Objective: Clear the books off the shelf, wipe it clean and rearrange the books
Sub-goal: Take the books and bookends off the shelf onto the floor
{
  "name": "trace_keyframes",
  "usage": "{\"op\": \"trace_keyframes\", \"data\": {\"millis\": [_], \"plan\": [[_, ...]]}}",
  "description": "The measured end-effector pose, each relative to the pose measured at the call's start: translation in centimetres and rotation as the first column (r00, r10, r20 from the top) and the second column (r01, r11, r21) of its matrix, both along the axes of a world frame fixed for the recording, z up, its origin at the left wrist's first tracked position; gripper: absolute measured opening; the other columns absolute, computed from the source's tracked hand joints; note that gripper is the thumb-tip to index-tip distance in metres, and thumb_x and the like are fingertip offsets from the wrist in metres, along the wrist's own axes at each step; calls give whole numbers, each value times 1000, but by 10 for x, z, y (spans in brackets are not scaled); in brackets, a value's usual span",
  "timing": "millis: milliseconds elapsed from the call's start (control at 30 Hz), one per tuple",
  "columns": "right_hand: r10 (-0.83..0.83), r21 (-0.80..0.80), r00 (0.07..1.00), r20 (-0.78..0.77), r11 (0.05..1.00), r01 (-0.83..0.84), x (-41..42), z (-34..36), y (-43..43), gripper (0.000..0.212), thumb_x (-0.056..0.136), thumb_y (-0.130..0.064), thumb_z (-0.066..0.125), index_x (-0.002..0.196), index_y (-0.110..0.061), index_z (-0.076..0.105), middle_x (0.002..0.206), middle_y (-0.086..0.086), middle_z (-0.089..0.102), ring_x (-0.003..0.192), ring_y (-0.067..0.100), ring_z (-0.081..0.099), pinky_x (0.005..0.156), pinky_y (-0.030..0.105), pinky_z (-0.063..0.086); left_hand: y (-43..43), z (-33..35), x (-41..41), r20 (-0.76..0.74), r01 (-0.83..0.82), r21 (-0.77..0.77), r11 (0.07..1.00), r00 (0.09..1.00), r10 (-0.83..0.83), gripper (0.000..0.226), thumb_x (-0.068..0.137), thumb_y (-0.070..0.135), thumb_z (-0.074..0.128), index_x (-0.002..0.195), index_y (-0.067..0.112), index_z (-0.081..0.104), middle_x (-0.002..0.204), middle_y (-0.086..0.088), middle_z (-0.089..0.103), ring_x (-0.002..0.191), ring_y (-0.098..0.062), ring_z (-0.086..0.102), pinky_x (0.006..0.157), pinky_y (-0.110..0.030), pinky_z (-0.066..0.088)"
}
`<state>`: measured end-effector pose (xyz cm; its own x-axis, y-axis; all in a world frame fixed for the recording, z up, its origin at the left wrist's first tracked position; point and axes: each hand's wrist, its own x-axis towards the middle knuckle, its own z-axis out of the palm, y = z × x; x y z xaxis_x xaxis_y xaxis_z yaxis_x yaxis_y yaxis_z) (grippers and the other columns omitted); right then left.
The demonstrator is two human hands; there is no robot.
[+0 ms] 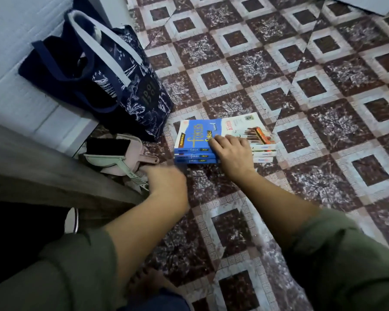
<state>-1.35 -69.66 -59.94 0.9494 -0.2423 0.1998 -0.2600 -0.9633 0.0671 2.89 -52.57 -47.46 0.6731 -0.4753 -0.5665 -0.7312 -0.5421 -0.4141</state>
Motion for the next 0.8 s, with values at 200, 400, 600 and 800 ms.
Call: {"op": "trace_keyframes", "data": {"millis": [200,400,600,800], "plan": [[-25,129,845,-534,985,111,-20,-58,23,59,92,-21,56,144,-20,27,145,10,37,126,36,42,99,46,38,33,-17,2,-89,-33,255,966,994,58,44,99,2,35,141,8,44,146,-10,43,133,-36,41,100,-57,41],[-29,179,760,-649,965,189,-37,-81,31,93,92,5,52,153,-24,-12,161,6,-13,147,38,1,120,47,14,33,-23,4,-133,-62,187,980,987,88,43,98,-1,37,139,9,46,145,-9,43,134,-31,41,100,-50,44],[68,322,692,-719,914,245,-26,-53,25,89,92,-20,64,155,-27,1,163,4,-2,147,35,12,114,46,30,29,-8,1,-178,-15,157,988,983,43,42,99,-1,36,137,9,49,143,-8,46,132,-29,44,97,-41,44],[88,431,815,-572,878,207,-39,41,54,60,92,-40,58,145,-23,36,143,7,43,123,30,49,95,42,47,98,35,-23,-283,483,-233,844,797,-534,17,71,16,50,66,18,67,64,0,63,56,-19,60,46,-21,41]]}}
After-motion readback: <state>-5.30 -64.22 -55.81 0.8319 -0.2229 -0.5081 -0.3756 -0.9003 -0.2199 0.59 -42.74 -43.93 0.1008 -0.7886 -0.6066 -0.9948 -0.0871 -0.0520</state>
